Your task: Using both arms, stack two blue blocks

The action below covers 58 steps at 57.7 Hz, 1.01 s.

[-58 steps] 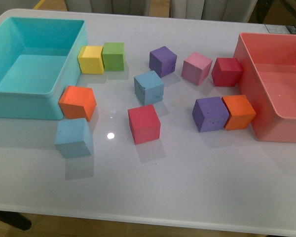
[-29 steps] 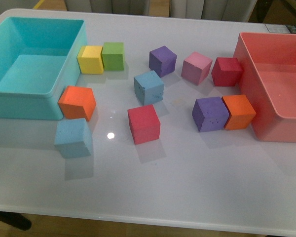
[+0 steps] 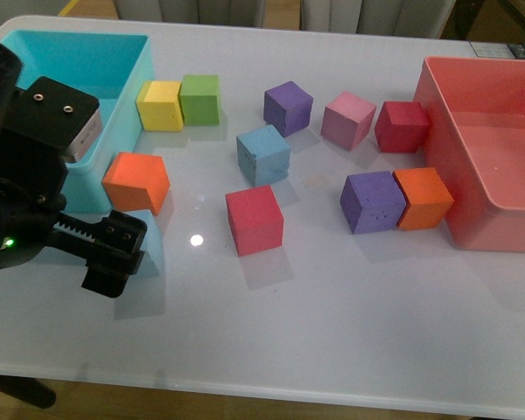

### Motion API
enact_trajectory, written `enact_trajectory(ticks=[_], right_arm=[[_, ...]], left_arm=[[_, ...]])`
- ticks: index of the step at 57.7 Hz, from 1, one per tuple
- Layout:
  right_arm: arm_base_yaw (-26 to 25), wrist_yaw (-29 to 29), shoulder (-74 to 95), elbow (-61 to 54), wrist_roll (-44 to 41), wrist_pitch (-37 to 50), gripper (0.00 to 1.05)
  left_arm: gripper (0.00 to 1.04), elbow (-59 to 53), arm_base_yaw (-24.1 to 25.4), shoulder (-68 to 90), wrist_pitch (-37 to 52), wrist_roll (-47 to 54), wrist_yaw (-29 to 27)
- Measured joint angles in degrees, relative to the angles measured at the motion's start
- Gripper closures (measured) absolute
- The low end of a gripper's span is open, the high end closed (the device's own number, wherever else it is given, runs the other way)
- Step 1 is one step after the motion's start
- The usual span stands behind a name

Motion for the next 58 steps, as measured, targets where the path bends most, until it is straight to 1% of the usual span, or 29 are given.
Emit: enact_trajectory(ticks=[12,28,43,58], right_arm=[[0.0,0.0,0.0,0.0,0.02,0.0,0.09],[0.0,0.0,0.0,0.0,0.0,0.0,0.09],[0.0,0.0,0.0,0.0,0.02,0.0,0.09],[0.0,0.0,0.0,0.0,0.02,0.0,0.09]], left_arm=[[0.09,8.48,-0.31,7.34,-4.39,-6.16,4.28],[0.09,13.9,1.11,12.17,-6.1,-8.24,7.15],[0.09,16.04,2.36,15.56,-6.45,-8.66,7.41],[0.09,16.17,2.4,18.1,-6.08,-9.07,8.0]])
